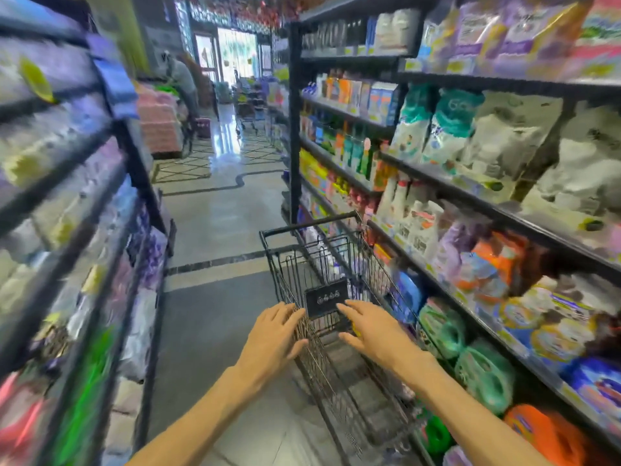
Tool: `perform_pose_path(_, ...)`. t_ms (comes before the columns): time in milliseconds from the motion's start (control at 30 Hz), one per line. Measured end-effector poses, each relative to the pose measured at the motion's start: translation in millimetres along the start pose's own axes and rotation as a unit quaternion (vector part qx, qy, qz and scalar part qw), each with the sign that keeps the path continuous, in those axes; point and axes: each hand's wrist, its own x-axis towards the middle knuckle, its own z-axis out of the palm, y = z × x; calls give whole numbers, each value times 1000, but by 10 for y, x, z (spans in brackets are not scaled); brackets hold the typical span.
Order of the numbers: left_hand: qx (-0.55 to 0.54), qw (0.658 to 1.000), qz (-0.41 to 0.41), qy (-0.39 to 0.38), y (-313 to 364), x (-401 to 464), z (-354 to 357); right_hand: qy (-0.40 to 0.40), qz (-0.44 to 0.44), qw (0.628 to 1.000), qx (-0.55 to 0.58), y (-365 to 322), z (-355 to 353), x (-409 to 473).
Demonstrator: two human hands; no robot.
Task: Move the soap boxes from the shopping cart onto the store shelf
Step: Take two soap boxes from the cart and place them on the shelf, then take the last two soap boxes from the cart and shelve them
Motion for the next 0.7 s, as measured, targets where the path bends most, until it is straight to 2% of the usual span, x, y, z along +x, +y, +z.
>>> perform_pose_path(133,2,1000,-10,-14,-395,614,148,-12,10,1000,21,274,144,707)
perform_pose_path(367,10,998,32,-59,-922,1813,603,-10,74,996,43,882,324,1544)
perform_pose_path(533,-30,990,102,-97,-901,2763,1055,-11,155,986,55,1424,468,1697)
perform_pose_path(700,-40,964,213,-154,-727,3626,1748,-18,283,956,70,1996,729,1628)
